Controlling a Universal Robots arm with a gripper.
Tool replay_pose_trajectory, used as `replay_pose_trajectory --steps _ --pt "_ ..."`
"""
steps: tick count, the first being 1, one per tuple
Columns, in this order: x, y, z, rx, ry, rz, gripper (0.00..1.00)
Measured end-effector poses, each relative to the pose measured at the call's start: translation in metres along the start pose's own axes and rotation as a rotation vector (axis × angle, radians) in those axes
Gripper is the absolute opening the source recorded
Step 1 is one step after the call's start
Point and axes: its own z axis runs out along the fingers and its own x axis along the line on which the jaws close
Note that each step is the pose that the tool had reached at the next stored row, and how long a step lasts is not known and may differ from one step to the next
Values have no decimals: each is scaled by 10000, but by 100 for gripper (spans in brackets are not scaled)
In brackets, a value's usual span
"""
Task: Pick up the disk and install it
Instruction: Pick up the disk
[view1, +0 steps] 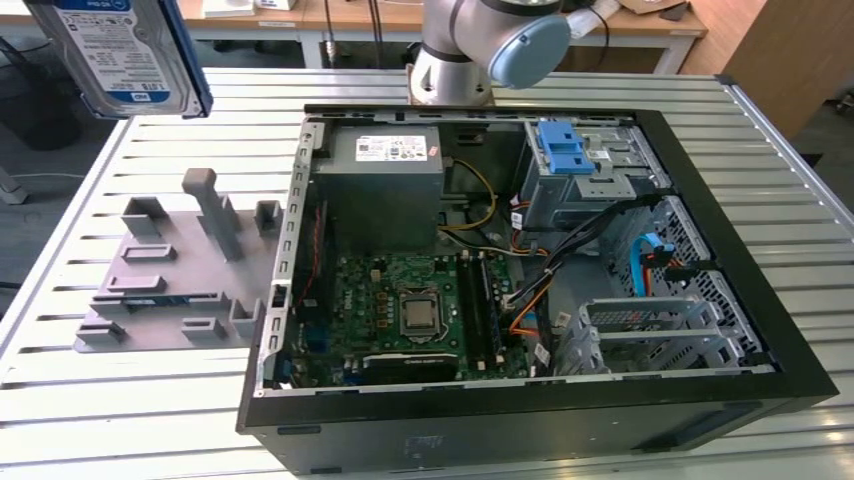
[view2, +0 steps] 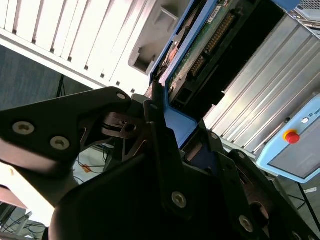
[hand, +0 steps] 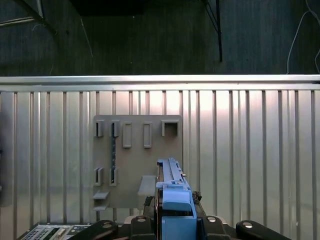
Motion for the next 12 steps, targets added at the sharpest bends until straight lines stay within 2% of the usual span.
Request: replay_pose_trajectory --steps 12 --pt "27 -167 -1 -7 0 0 36"
